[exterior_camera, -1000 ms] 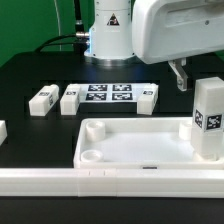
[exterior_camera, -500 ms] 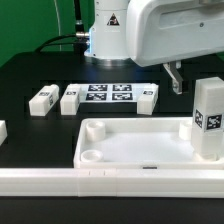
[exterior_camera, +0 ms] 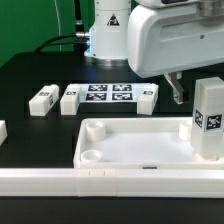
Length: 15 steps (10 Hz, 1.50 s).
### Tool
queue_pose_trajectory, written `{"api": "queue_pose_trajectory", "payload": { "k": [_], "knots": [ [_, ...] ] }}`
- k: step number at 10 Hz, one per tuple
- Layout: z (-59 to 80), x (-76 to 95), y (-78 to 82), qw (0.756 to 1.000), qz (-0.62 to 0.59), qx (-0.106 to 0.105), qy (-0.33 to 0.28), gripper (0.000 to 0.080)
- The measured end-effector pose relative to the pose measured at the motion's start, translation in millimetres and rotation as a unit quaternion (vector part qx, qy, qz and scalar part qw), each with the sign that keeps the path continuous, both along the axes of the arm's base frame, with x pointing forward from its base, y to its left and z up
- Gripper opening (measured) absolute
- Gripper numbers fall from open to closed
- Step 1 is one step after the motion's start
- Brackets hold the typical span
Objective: Assemble desk
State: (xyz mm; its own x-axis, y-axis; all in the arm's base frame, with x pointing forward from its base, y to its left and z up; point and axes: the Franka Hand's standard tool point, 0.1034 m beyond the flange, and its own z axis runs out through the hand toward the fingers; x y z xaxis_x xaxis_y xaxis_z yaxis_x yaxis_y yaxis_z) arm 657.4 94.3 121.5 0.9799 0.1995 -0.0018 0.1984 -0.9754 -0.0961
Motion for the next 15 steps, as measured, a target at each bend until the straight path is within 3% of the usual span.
{"api": "queue_pose_trajectory", "payload": {
  "k": [1,3,7,10,15],
  "knots": [
    [0.0,-0.1,0.4,1.000,0.000,0.000,0.000,0.0528],
    [-0.1,-0.1,0.0,1.000,0.000,0.000,0.000,0.0288],
    [-0.1,-0.1,0.1,1.000,-0.014,0.000,0.001,0.0288],
    [-1.2,0.3,-0.6,0.989,-0.150,0.001,0.011,0.0289],
    [-1.8,-2.4,-0.1,0.900,-0.436,-0.003,0.021,0.0290]
  ]
}}
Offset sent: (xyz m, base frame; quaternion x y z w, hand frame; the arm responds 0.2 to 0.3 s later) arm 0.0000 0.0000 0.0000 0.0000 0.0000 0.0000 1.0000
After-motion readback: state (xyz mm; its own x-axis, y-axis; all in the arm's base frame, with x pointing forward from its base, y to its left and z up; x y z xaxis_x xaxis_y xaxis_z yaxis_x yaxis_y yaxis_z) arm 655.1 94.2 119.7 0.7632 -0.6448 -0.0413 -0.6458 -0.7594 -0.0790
